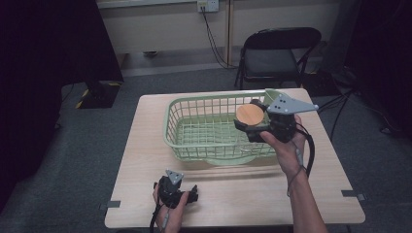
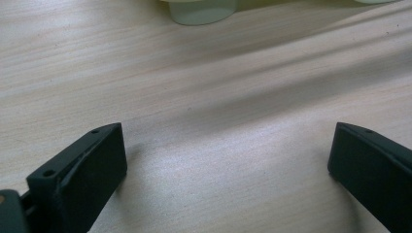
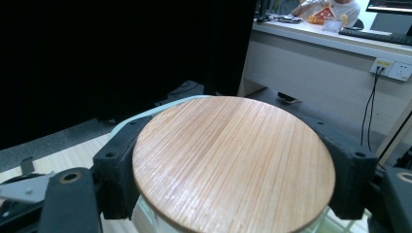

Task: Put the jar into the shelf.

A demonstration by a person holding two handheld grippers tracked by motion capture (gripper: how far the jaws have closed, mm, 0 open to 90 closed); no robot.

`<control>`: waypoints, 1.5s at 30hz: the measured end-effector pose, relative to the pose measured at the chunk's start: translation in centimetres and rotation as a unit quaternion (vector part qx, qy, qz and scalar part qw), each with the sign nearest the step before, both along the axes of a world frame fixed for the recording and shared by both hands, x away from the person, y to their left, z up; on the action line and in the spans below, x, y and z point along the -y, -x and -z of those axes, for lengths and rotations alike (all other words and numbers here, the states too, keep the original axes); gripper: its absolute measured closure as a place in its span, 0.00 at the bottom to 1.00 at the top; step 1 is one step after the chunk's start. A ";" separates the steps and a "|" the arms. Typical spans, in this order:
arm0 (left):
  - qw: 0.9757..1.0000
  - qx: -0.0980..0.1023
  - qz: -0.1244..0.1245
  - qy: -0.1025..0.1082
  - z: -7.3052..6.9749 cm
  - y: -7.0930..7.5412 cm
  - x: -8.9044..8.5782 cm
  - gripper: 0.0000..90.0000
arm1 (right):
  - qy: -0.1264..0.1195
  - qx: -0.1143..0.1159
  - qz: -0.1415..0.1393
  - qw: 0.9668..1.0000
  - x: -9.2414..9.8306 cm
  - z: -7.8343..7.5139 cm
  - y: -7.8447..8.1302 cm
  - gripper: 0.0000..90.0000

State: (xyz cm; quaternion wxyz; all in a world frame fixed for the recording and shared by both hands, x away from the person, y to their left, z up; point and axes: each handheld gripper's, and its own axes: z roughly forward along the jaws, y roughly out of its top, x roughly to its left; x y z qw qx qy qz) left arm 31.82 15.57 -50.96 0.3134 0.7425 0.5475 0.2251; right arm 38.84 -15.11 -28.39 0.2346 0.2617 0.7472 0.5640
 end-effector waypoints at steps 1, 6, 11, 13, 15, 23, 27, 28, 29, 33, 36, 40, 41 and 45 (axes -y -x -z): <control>1.000 0.000 0.000 0.000 0.0 0.0 0.0 0.00 | 0.001 -0.001 0.000 1.000 -0.2 -0.1 -0.4 0.26; 1.000 -0.001 0.000 0.000 0.0 0.0 0.0 0.00 | 0.011 -0.001 -0.004 1.000 -1.4 -0.3 -2.8 0.26; 1.000 0.000 0.000 0.000 0.0 0.0 0.0 0.00 | 0.022 -0.011 -0.003 1.000 -2.2 0.0 -4.8 0.26; 1.000 0.000 0.000 0.000 0.0 0.0 0.0 0.00 | 0.023 -0.019 -0.004 1.000 -2.5 0.3 -5.6 0.26; 1.000 -0.001 0.000 0.000 0.0 0.0 0.0 0.00 | 0.027 -0.024 -0.005 0.999 -2.8 0.7 -6.2 0.26; 1.000 -0.001 0.000 0.000 0.0 0.0 0.0 0.00 | 0.037 -0.054 -0.004 0.998 -4.1 2.4 -7.9 0.26; 1.000 0.000 0.000 0.000 0.0 0.0 0.0 0.00 | 0.046 -0.064 -0.006 0.997 -4.5 2.9 -8.5 0.26; 1.000 0.000 0.000 0.000 0.0 0.0 0.0 0.00 | 0.049 -0.067 -0.006 0.997 -4.6 3.1 -8.7 0.26; 1.000 0.000 0.000 0.000 0.0 0.0 0.0 0.00 | 0.054 -0.070 -0.006 0.996 -4.8 3.3 -8.9 0.26; 1.000 -0.001 0.000 0.000 0.0 0.0 0.0 0.00 | 0.066 -0.083 -0.010 0.994 -5.3 4.0 -9.5 0.26; 1.000 -0.001 0.000 0.000 0.0 0.0 0.0 0.00 | 0.077 -0.093 -0.011 0.993 -5.7 4.6 -10.1 0.26; 1.000 -0.001 0.000 0.000 0.0 0.0 0.0 0.00 | 0.093 -0.111 -0.013 0.989 -6.0 5.7 -10.9 0.26; 1.000 -0.001 0.000 0.000 0.0 0.0 0.0 0.00 | 0.093 -0.111 -0.013 0.989 -6.0 5.7 -10.9 0.26; 1.000 -0.001 0.000 0.000 0.0 0.0 0.0 0.00 | 0.107 -0.124 -0.010 0.986 -6.2 6.6 -11.4 0.26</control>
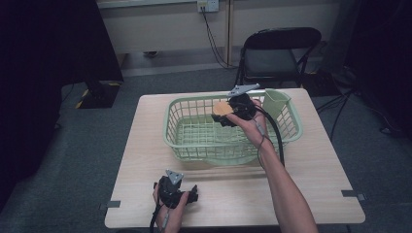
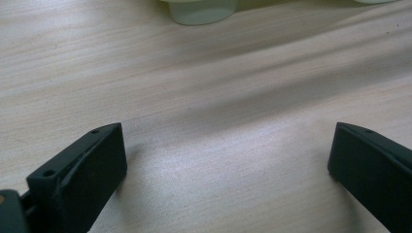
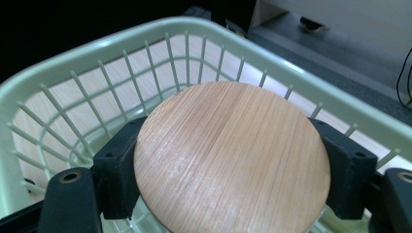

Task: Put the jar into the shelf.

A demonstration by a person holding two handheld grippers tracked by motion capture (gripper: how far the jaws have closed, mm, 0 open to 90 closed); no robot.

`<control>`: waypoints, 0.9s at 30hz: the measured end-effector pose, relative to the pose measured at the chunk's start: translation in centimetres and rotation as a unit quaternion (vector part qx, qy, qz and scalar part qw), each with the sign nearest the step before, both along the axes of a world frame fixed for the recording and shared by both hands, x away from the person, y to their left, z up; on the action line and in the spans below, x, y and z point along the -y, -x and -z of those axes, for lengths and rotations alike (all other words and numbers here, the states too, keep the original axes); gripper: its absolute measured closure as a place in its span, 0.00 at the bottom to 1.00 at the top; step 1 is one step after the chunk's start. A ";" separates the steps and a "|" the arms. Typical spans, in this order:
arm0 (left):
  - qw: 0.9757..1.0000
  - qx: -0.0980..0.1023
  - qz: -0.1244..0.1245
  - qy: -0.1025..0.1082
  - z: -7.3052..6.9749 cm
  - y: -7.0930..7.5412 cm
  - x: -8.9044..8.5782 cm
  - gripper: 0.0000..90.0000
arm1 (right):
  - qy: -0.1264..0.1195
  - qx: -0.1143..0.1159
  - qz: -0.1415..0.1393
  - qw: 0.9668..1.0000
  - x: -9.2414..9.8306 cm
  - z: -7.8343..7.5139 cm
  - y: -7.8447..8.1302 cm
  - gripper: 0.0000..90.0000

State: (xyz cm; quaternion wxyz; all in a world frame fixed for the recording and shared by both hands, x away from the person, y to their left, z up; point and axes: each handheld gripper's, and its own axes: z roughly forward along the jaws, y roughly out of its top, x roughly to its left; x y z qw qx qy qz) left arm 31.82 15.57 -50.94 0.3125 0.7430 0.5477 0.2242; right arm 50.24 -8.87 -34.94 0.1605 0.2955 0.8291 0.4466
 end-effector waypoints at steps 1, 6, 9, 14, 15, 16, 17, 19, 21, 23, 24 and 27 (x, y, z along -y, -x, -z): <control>1.000 0.000 0.000 0.000 0.0 0.0 0.0 0.00 | 0.005 -0.002 0.001 1.000 -0.1 0.2 -0.1 0.26; 1.000 0.000 0.000 0.000 0.0 0.0 0.0 0.00 | 0.027 -0.023 -0.002 0.999 -0.3 1.1 -0.7 0.26; 1.000 0.000 0.000 0.000 0.0 0.0 0.0 0.00 | 0.033 -0.028 -0.001 0.999 -0.4 1.4 -0.8 0.26; 1.000 0.000 0.000 0.000 0.0 0.0 0.0 0.00 | 0.045 -0.038 -0.002 0.998 -0.5 1.8 -1.0 0.26; 1.000 0.000 0.000 0.000 0.0 0.0 0.0 0.00 | 0.047 -0.039 -0.002 0.998 -0.5 1.9 -1.1 0.26; 1.000 0.000 0.000 0.000 0.0 0.0 0.0 0.00 | 0.049 -0.041 -0.002 0.998 -0.6 2.0 -1.1 0.26; 1.000 0.000 0.000 0.000 0.0 0.0 0.0 0.00 | 0.052 -0.045 -0.001 0.998 -0.6 2.2 -1.1 0.26; 1.000 0.000 0.000 0.000 0.0 0.0 0.0 0.00 | 0.057 -0.048 -0.002 0.997 -0.6 2.4 -1.2 0.26; 1.000 0.000 0.000 0.000 0.0 0.0 0.0 0.00 | 0.061 -0.051 -0.003 0.997 -0.7 2.5 -1.2 0.26; 1.000 0.000 0.000 0.000 0.0 0.0 0.0 0.00 | 0.064 -0.054 -0.004 0.996 -0.8 2.5 -1.2 0.26; 1.000 0.000 0.000 0.000 0.0 0.0 0.0 0.00 | 0.064 -0.054 -0.004 0.996 -0.8 2.5 -1.2 0.26; 1.000 0.000 0.000 0.000 0.0 0.0 0.0 0.00 | 0.065 -0.055 -0.005 0.996 -0.8 2.5 -1.2 0.26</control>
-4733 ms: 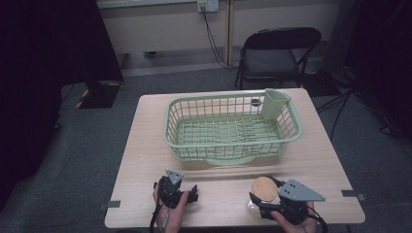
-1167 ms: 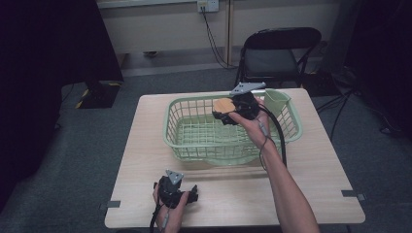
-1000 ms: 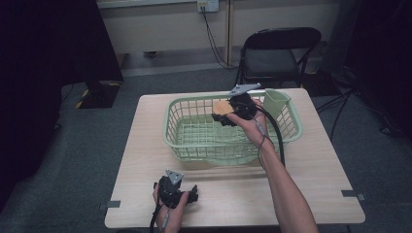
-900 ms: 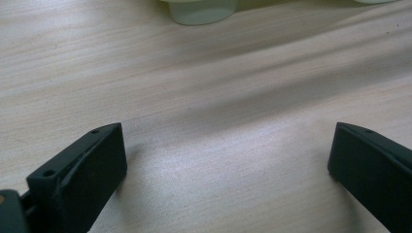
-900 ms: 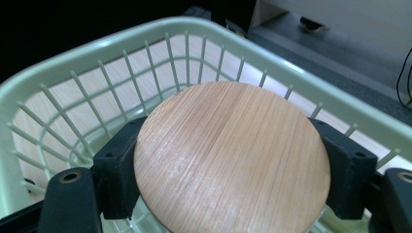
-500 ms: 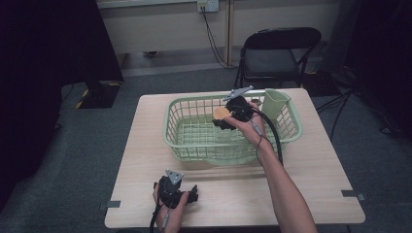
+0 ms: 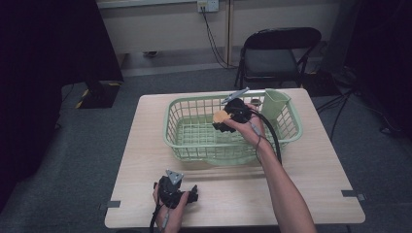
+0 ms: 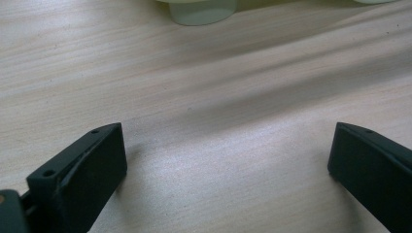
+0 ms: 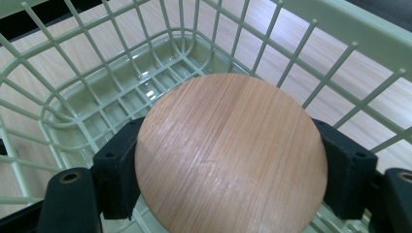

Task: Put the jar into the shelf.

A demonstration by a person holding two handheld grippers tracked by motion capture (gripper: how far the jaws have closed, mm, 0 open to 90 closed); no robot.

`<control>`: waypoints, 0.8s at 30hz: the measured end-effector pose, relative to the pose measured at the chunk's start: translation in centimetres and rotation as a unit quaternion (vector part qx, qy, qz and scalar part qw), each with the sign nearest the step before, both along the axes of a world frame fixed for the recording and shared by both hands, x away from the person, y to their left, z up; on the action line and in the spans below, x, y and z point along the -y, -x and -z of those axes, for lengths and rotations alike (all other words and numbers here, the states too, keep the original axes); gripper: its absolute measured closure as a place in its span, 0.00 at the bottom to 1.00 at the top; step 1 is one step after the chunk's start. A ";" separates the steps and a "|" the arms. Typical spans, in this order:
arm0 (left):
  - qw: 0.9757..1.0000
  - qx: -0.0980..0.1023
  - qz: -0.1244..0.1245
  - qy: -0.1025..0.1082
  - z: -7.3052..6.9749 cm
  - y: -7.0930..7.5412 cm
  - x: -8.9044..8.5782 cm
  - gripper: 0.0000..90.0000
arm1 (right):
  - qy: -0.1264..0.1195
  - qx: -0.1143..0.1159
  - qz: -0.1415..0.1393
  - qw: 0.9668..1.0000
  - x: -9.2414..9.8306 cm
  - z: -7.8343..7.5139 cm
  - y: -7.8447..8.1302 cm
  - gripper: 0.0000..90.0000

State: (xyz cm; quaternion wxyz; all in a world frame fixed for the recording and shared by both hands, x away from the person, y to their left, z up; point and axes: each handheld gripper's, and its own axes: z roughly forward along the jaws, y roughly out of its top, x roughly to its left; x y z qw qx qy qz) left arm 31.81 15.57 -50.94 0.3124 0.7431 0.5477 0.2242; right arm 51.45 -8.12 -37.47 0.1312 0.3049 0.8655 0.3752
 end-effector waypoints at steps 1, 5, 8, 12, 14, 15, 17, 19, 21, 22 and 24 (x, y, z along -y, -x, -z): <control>1.000 0.000 0.000 0.000 0.0 0.0 0.0 0.00 | 0.001 -0.001 -0.001 1.000 0.0 0.0 0.0 0.26; 1.000 0.000 0.000 0.000 0.0 0.0 0.0 0.00 | 0.010 -0.005 -0.003 1.000 0.1 -0.1 0.2 0.26; 1.000 0.000 0.000 0.000 0.0 0.0 0.0 0.00 | 0.013 -0.005 -0.005 1.000 0.2 -0.1 0.2 0.26; 1.000 0.000 0.000 0.000 0.0 0.0 0.0 0.00 | 0.014 -0.004 -0.008 1.000 0.1 -0.1 0.2 0.25; 1.000 0.000 0.000 0.000 0.0 0.0 0.0 0.00 | 0.014 -0.004 -0.010 1.000 0.1 -0.1 0.3 0.25; 1.000 0.000 0.000 0.000 0.0 0.0 0.0 0.00 | 0.011 -0.003 -0.010 1.000 0.1 -0.1 0.3 0.22; 1.000 0.000 0.000 0.000 0.0 0.0 0.0 0.00 | 0.008 -0.003 -0.009 1.000 0.1 -0.2 0.3 0.22; 1.000 0.000 0.000 0.000 0.0 0.0 0.0 0.00 | 0.010 -0.003 -0.010 1.000 0.1 -0.1 0.3 0.22; 1.000 0.000 0.000 0.000 0.0 0.0 0.0 0.00 | 0.009 -0.002 -0.007 1.000 0.0 -0.1 0.2 0.18; 1.000 0.000 0.000 0.000 0.0 0.0 0.0 0.00 | 0.007 0.000 -0.004 1.000 0.1 -0.1 0.2 0.16; 1.000 0.000 0.000 0.000 0.0 0.0 0.0 0.00 | 0.005 0.002 -0.003 1.000 0.0 -0.2 0.2 0.14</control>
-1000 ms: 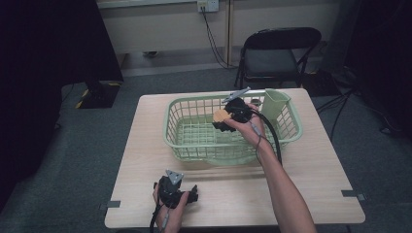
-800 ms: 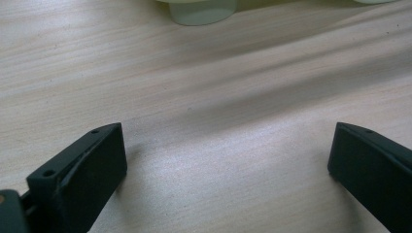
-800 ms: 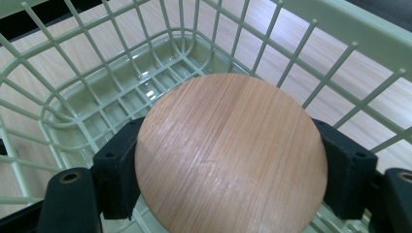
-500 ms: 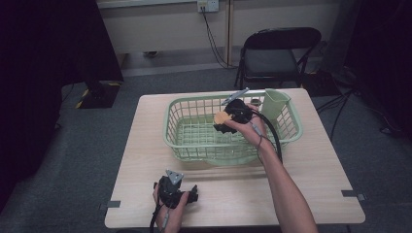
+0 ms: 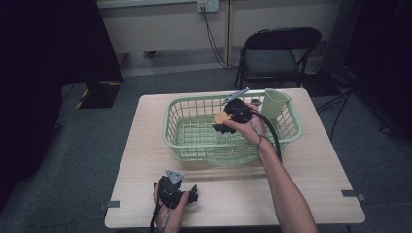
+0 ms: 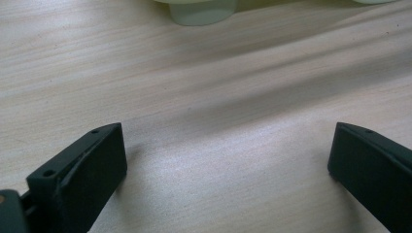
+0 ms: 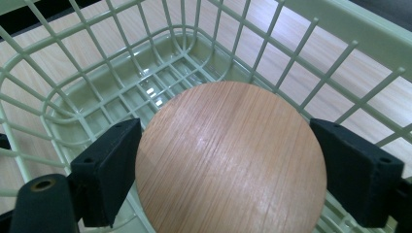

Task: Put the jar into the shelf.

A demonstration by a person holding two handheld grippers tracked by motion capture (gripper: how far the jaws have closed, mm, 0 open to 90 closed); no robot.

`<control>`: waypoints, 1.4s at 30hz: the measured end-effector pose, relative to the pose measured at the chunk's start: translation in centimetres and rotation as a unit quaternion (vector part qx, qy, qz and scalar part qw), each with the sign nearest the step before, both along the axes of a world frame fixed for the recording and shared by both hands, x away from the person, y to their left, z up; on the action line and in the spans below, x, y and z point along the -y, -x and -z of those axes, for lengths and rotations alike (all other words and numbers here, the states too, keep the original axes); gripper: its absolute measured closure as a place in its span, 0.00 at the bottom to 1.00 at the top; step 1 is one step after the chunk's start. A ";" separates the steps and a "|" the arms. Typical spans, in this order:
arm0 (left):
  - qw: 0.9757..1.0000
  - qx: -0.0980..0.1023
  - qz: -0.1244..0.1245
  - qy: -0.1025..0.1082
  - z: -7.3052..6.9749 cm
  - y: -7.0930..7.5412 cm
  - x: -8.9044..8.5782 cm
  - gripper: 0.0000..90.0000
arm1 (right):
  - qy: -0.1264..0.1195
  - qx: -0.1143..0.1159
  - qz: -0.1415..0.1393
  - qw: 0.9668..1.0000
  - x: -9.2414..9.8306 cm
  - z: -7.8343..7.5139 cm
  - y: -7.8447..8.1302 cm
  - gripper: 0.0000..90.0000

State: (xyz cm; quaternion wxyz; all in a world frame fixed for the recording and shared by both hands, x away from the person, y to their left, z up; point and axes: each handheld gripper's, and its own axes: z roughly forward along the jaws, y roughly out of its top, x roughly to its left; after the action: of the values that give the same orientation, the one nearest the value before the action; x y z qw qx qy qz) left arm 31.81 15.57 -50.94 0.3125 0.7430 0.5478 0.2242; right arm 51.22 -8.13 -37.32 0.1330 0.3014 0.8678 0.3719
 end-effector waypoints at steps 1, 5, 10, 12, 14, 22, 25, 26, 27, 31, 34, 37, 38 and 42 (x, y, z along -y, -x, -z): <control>1.000 0.000 0.000 0.000 0.0 0.0 0.0 0.00 | 0.001 0.001 0.001 1.000 0.0 0.0 0.0 0.10; 1.000 0.000 0.000 0.000 0.0 0.0 0.0 0.00 | -0.004 0.012 0.016 1.000 -0.1 -0.1 0.0 0.02; 1.000 0.000 0.000 0.000 0.0 0.0 0.0 0.00 | -0.023 0.025 0.030 0.999 0.2 -0.6 0.0 0.02; 1.000 0.000 0.000 0.000 0.0 0.0 0.0 0.00 | -0.030 0.032 0.039 0.998 0.4 -0.9 0.0 0.02; 1.000 0.000 0.000 0.000 0.0 0.0 0.0 0.00 | -0.043 0.038 0.048 0.997 0.9 -1.3 0.1 0.02; 1.000 0.000 0.000 0.000 0.0 0.0 0.0 0.00 | -0.065 0.047 0.051 0.995 1.7 -2.4 0.8 0.01; 1.000 0.000 0.000 0.000 0.0 0.0 0.0 0.00 | -0.072 0.052 0.055 0.995 1.8 -2.8 1.2 0.01; 1.000 0.000 0.000 0.000 0.0 0.0 0.0 0.00 | -0.075 0.053 0.056 0.994 1.9 -2.9 1.3 0.01; 1.000 0.000 0.000 0.000 0.0 0.0 0.0 0.00 | -0.078 0.055 0.056 0.994 1.9 -3.0 1.4 0.01; 1.000 0.000 0.000 0.000 0.0 0.0 0.0 0.00 | -0.088 0.060 0.055 0.993 2.1 -3.5 1.9 0.01; 1.000 0.000 0.000 0.000 0.0 0.0 0.0 0.00 | -0.093 0.065 0.058 0.992 2.3 -3.9 2.3 0.01; 1.000 0.000 0.000 0.000 0.0 0.0 0.0 0.00 | -0.104 0.069 0.059 0.990 2.5 -4.1 2.7 0.01; 1.000 0.000 0.000 0.000 0.0 0.0 0.0 0.00 | -0.105 0.071 0.061 0.990 2.6 -4.2 2.9 0.01; 1.000 0.000 0.000 0.000 0.0 0.0 0.0 0.00 | -0.119 0.075 0.070 0.988 3.2 -4.2 3.5 0.01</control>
State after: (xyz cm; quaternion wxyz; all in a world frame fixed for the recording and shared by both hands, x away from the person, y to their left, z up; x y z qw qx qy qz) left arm 31.82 15.58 -50.94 0.3124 0.7431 0.5477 0.2243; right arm 47.69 -11.32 -33.09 0.1862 0.3465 0.7817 0.4839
